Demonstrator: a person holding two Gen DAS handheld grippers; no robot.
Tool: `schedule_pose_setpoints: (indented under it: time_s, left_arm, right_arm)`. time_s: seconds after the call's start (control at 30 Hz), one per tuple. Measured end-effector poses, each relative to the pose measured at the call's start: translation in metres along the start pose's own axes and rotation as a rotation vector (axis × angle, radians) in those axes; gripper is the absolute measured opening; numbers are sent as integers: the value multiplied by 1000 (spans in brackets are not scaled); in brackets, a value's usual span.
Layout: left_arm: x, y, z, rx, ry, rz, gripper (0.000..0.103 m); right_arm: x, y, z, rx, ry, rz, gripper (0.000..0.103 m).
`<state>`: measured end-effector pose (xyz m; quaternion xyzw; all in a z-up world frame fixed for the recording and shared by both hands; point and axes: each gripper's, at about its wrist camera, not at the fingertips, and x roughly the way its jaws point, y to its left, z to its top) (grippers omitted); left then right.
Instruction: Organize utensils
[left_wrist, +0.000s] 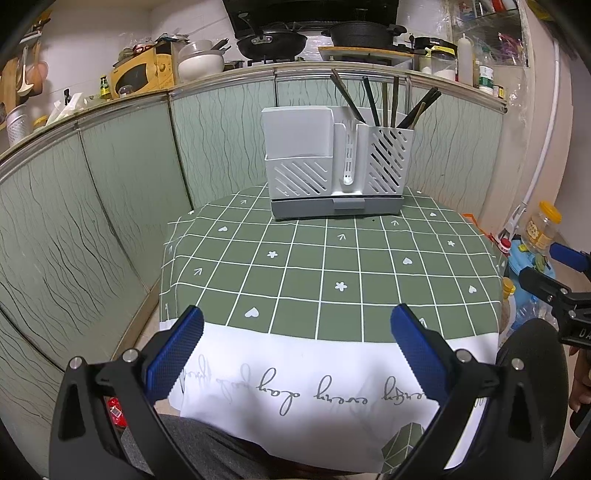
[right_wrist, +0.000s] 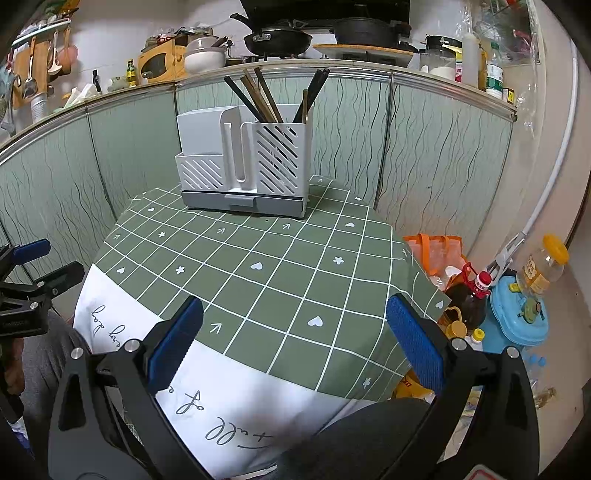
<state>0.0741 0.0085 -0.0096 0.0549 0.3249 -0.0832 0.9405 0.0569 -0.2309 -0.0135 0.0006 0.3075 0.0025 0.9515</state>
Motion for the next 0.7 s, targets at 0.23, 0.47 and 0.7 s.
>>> schedule_pose_setpoints:
  time_s: [0.23, 0.47, 0.7]
  left_arm:
    - [1, 1, 0, -2, 4, 2, 99]
    - [1, 0, 0, -1, 5, 7, 99]
    - [1, -1, 0, -1, 4, -9, 99]
  right_arm:
    - [0, 1, -1, 5, 3, 0, 95]
    - [0, 1, -2, 10, 6, -1, 95]
    - [1, 0, -3, 15, 14, -5, 95]
